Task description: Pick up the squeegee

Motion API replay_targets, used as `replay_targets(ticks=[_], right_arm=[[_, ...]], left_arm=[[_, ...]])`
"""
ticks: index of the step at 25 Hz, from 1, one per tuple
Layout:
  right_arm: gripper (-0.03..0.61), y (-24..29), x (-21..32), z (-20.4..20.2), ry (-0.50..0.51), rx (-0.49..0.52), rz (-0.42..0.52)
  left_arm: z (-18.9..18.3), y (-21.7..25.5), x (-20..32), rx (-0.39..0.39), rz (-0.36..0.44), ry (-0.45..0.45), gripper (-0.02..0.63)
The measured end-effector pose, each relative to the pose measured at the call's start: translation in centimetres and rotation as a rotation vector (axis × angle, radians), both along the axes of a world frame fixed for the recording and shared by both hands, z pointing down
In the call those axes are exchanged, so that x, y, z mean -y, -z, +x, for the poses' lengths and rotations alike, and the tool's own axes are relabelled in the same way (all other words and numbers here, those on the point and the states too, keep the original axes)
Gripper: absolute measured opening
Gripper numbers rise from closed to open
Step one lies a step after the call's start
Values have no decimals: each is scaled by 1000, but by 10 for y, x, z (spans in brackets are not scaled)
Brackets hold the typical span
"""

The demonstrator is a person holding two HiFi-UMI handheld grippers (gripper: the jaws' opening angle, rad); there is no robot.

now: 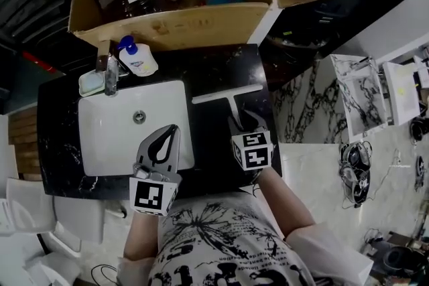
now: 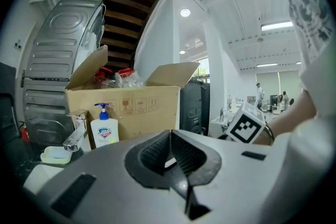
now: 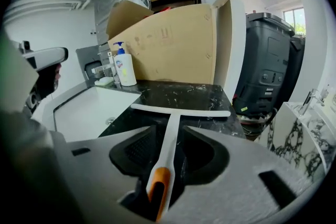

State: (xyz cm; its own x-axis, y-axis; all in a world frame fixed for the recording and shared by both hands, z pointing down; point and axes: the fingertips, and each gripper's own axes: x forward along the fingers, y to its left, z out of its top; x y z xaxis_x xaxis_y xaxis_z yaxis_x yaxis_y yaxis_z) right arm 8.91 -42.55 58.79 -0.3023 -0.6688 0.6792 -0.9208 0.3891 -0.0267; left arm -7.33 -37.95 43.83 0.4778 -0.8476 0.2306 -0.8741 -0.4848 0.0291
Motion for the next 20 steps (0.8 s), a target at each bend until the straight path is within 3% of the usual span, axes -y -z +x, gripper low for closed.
replay_targets(ticks=[6,12,20], right_arm=[[145,-22,10,0,-31,-22,-61],[98,-32,13,1,-86,-52,-111],[74,-33,13,-1,-129,-61,-125]], left_arm=[[-3,-17,5,3,-46,-10,12],[-11,-31,8,-8,-88,15,12],[-21,-32,6,-3,-82,12,12]])
